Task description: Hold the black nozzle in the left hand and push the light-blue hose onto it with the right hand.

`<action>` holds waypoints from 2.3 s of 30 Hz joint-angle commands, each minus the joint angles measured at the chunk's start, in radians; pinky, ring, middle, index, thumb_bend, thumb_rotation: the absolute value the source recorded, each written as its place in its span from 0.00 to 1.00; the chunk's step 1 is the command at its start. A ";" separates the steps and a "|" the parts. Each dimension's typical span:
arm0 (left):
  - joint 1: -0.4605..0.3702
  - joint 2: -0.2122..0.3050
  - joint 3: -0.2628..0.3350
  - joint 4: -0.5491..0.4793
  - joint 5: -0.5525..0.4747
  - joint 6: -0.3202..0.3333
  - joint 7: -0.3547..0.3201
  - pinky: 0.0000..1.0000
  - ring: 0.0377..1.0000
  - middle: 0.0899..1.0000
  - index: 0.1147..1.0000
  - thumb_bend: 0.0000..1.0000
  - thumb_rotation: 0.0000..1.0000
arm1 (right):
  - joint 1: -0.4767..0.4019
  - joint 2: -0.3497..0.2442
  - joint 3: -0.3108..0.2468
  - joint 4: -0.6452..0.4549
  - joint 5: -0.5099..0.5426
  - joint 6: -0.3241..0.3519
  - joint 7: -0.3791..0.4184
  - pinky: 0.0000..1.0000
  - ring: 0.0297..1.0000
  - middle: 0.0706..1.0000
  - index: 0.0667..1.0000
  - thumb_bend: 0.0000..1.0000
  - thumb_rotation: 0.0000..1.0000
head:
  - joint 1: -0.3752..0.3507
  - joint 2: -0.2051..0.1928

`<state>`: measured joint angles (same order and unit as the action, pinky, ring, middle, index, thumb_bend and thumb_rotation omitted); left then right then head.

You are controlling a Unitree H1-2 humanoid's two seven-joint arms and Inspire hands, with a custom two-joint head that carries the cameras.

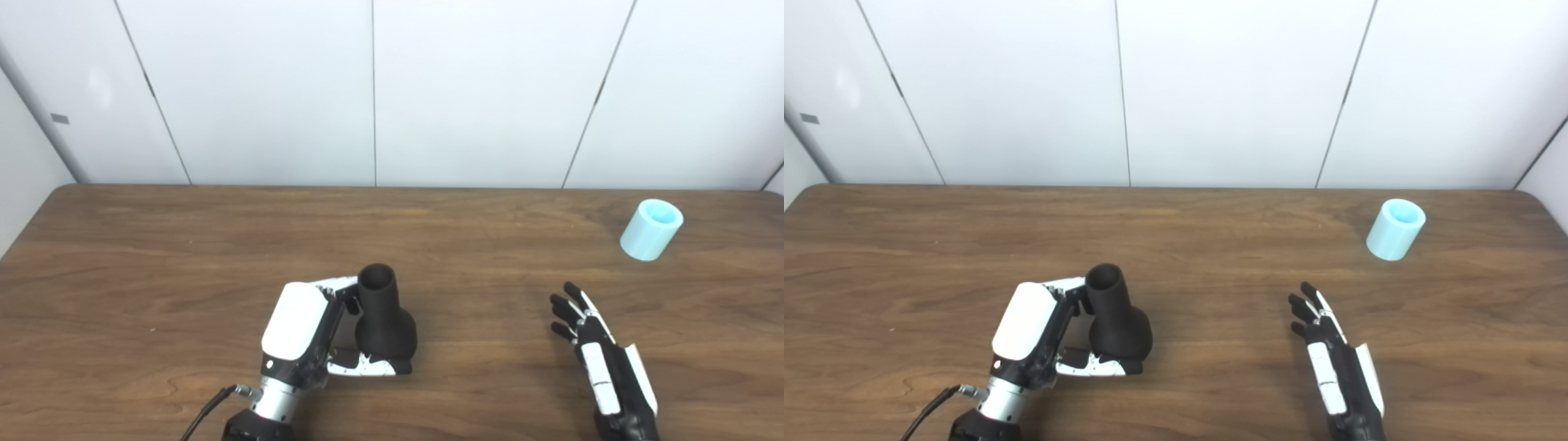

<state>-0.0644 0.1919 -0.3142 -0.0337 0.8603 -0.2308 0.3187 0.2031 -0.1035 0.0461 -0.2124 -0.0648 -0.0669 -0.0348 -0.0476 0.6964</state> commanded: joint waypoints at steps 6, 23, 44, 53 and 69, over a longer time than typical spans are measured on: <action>0.017 0.026 -0.036 0.119 0.053 -0.062 0.066 0.31 0.41 0.40 0.45 0.47 0.00 | 0.001 0.042 0.014 -0.042 0.043 0.025 0.014 0.84 0.89 0.87 0.92 0.45 0.93 | -0.017 0.011; 0.008 0.067 -0.081 0.194 0.118 -0.038 0.056 0.34 0.42 0.39 0.43 0.48 0.00 | -0.018 -0.002 -0.078 -0.183 0.078 0.115 0.002 0.83 0.87 0.85 0.89 0.48 0.95 | -0.041 0.026; 0.013 0.051 -0.112 0.229 0.028 0.128 -0.168 0.42 0.46 0.39 0.43 0.48 0.00 | 0.002 -0.014 -0.095 -0.186 0.077 0.111 0.025 0.81 0.86 0.85 0.89 0.49 0.94 | -0.015 0.034; 0.013 0.061 -0.127 0.231 -0.004 0.149 -0.216 0.40 0.48 0.45 0.40 0.48 0.00 | 0.008 -0.019 -0.097 -0.189 0.073 0.111 0.035 0.83 0.87 0.86 0.90 0.48 0.95 | -0.008 0.041; 0.011 0.075 -0.163 0.226 0.025 0.152 -0.228 0.40 0.47 0.43 0.43 0.48 0.00 | -0.049 -0.050 -0.148 -0.249 0.097 0.139 0.041 0.80 0.86 0.85 0.88 0.52 0.93 | -0.005 0.049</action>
<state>-0.1653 0.2559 -0.4173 0.0771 0.8534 -0.1195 0.1689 0.1870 -0.1295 -0.0858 -0.4085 0.0232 0.0883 0.0013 -0.0521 0.7455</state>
